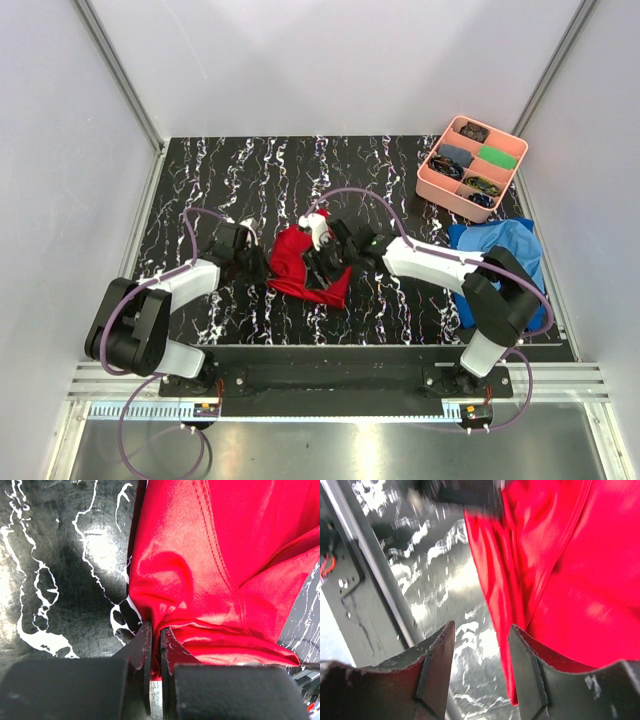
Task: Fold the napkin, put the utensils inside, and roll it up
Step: Roll the napkin at the center of the board.
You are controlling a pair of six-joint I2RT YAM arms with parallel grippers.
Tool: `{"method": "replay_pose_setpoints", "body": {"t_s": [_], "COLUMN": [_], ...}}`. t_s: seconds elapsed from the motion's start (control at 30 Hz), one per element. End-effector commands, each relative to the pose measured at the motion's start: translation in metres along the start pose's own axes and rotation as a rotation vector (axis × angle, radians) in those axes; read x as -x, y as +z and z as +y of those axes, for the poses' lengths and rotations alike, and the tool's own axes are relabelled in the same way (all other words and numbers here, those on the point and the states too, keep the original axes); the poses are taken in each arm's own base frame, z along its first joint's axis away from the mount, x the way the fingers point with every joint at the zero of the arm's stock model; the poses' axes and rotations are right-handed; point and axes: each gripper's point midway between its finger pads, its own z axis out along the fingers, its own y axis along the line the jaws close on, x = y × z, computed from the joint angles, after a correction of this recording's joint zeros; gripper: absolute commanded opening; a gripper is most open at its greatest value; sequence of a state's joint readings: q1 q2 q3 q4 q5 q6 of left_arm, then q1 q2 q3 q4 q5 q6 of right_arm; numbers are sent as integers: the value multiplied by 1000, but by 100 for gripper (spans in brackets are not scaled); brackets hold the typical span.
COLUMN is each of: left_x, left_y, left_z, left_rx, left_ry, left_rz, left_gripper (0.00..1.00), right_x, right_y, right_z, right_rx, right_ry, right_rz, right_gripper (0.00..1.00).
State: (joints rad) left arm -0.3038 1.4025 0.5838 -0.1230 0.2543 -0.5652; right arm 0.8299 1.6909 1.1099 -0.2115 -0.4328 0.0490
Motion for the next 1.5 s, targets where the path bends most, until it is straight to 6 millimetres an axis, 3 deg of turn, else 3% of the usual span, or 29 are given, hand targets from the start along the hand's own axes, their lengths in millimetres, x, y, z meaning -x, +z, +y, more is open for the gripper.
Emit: {"method": "replay_pose_setpoints", "body": {"t_s": [0.0,0.2,0.47,0.63,0.8,0.97,1.27,1.47], "left_x": [5,5,4,3,3,4,4,5], "left_y": [-4,-3,-4,-3,-4,-4,-4,-4], "left_z": [10,11,12,13,13,13,13,11], "left_rx": [63,66,68,71,71,73,69,63], "left_ry": [24,27,29,30,32,32,34,35], "left_rz": [-5,-3,-2,0,-1,-3,-3,-4], "left_gripper": [0,0,0,0,0,0,0,0], "right_x": [-26,-52,-52,-42,-46,-55,-94,-109], "right_y": [0,0,3,-4,-8,-6,10,14], "right_z": [23,14,-1,-1,-13,-19,-32,-41], "right_rx": [86,31,-20,-19,-44,-46,-81,-129], "right_ry": [107,144,145,132,148,170,258,299], "right_rz": [28,65,63,36,46,73,176,211], "right_gripper": [55,54,54,54,54,54,54,54]}}
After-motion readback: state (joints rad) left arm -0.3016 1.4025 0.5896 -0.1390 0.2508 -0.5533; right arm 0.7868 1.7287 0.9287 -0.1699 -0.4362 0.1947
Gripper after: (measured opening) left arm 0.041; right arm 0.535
